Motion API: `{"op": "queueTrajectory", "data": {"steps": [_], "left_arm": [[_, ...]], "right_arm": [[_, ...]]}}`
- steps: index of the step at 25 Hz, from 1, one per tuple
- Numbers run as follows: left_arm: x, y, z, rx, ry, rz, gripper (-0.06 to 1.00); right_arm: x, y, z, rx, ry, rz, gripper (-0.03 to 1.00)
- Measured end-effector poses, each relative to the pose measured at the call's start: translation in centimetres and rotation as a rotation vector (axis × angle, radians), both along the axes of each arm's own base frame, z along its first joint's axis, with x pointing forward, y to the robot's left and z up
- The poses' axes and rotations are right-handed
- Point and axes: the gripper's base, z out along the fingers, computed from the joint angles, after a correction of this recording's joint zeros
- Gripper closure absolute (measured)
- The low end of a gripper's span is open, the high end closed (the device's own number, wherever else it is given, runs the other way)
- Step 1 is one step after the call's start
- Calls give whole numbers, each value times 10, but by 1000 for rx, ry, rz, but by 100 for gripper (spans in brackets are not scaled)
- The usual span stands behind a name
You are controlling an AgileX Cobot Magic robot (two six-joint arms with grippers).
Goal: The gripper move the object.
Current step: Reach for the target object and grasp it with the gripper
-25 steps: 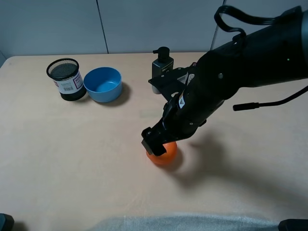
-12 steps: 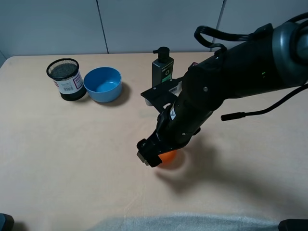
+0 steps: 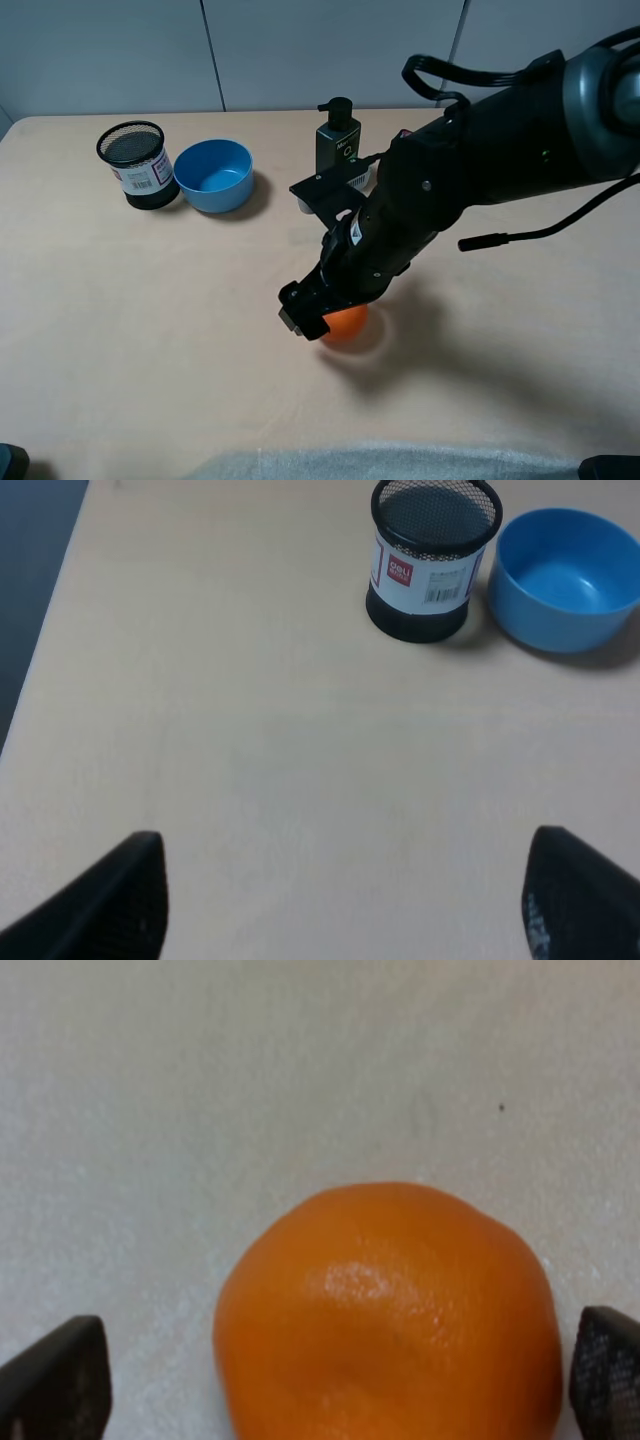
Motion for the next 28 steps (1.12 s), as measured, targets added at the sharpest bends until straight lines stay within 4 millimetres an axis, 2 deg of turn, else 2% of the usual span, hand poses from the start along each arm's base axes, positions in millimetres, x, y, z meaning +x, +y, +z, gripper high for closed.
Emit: {"op": "queueTrajectory", "data": {"steps": [4,16,21,28], "left_arm": [[0,0,0,0,0,0,15],[0,0,0,0,0,0,15],[0,0,0,0,0,0,15],[0,0,0,0,0,0,15]], "right_arm": [[0,0,-13,-37,28,0,27],[0,0,-15,-35,25,-1,27],[1,1,-23,-58,43,1,27],[11,16,-21,-49,44,6,27]]}}
